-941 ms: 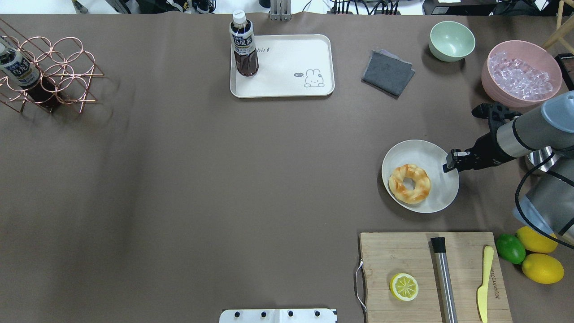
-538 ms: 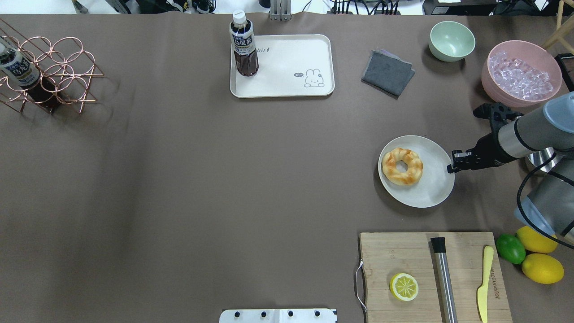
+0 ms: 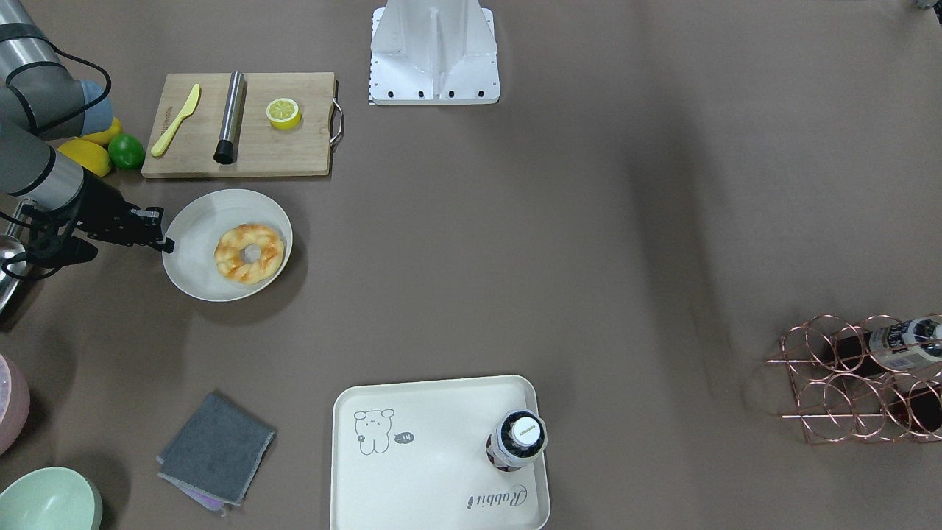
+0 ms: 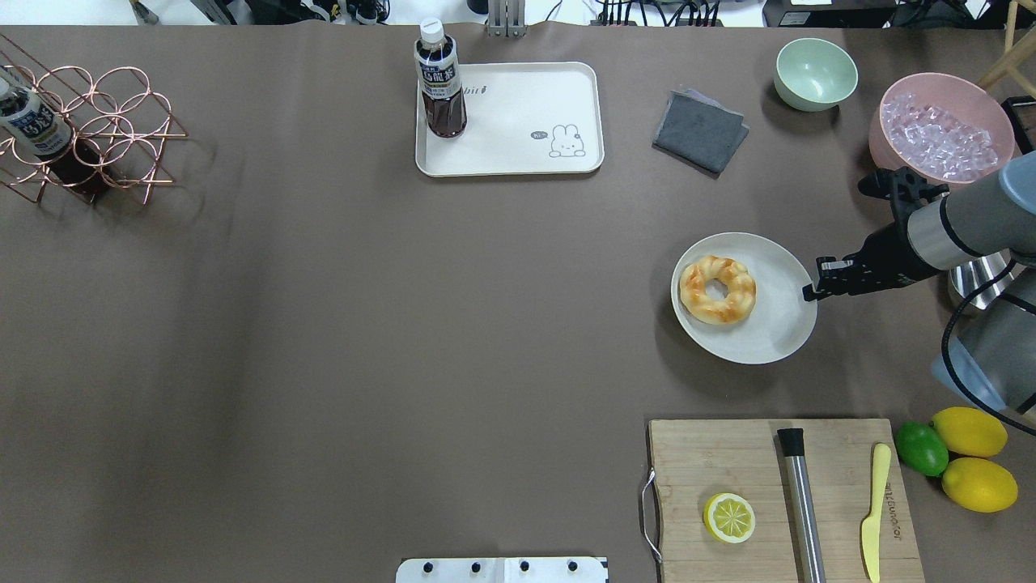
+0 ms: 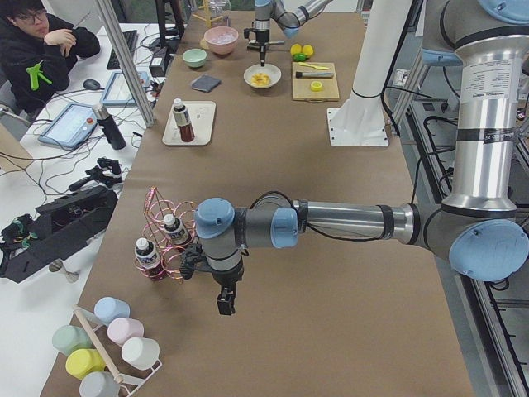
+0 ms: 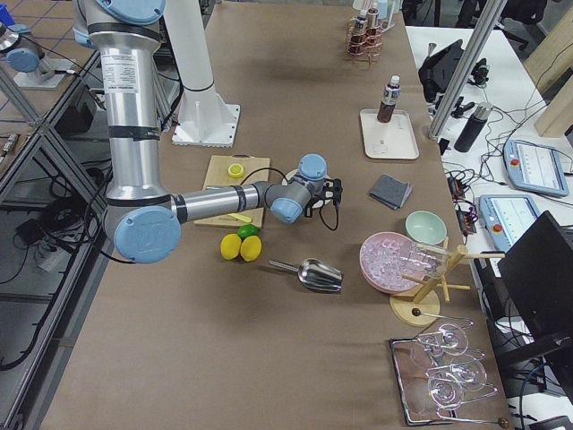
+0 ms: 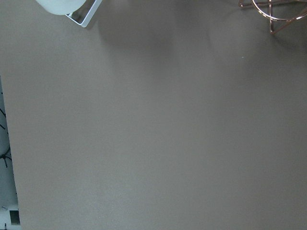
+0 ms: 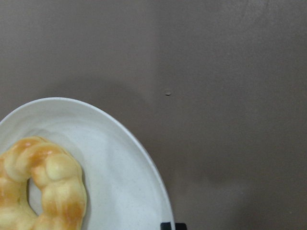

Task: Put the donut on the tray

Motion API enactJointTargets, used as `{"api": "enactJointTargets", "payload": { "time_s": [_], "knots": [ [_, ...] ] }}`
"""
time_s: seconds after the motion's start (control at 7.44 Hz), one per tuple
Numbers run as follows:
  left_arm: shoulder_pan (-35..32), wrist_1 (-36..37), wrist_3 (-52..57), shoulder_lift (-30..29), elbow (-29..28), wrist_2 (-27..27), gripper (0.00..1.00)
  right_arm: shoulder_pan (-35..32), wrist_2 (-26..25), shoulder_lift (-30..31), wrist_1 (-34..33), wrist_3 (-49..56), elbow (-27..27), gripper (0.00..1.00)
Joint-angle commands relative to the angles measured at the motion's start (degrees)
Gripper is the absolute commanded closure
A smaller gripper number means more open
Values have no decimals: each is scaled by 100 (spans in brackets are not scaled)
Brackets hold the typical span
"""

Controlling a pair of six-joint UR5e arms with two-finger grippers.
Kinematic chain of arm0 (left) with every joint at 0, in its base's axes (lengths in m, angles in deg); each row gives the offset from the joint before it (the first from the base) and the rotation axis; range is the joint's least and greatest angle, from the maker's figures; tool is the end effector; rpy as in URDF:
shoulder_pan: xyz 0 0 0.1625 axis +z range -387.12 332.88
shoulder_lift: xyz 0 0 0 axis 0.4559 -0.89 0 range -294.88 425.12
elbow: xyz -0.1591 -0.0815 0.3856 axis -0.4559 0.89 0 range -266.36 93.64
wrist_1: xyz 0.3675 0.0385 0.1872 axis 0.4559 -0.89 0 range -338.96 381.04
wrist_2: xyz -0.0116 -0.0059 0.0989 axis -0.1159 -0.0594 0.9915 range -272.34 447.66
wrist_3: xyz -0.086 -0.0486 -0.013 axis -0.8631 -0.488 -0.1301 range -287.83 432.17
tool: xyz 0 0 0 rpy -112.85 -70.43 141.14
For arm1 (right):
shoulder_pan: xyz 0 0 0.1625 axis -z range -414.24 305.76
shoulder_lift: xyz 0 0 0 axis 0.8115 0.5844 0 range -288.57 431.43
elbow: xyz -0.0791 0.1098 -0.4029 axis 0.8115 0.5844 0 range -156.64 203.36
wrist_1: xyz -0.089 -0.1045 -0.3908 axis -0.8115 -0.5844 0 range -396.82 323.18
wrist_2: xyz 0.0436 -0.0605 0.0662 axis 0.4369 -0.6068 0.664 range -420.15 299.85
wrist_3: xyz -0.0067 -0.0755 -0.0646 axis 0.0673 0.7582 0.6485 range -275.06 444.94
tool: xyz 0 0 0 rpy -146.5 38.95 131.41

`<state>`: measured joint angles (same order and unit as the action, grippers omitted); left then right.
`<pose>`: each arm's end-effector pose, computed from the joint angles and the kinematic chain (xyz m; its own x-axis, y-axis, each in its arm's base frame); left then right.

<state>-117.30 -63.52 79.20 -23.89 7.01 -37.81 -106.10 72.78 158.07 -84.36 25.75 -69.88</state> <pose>-0.0769 -0.4796 0.6575 0.8086 0.0890 -0.5816 -0.0966 0.9952 0.0179 -0.2789 -0.4611 0.5141 0.4797 0.0038 0.8774 -0.0144 0.9999 0.0036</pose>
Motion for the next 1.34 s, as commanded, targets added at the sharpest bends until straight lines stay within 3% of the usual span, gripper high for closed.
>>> {"api": "enactJointTargets", "payload": {
  "time_s": [0.0,0.27,0.67,1.08,1.21],
  "knots": [
    [0,0,0,-2,-2,5,2,-114,101,-268,-18,-14,16,100],
    [0,9,0,-11,-20,5,2,-202,66,-794,-53,-241,226,100],
    [0,0,-9,-28,-20,14,2,-237,-127,-2129,-166,-760,1331,100],
    [0,-8,-9,-28,-2,14,2,-203,-504,-3509,-1324,-744,2132,100],
    [0,-9,-18,-28,-2,14,2,-150,-645,-3957,-1328,-744,2701,100]
  ]
}}
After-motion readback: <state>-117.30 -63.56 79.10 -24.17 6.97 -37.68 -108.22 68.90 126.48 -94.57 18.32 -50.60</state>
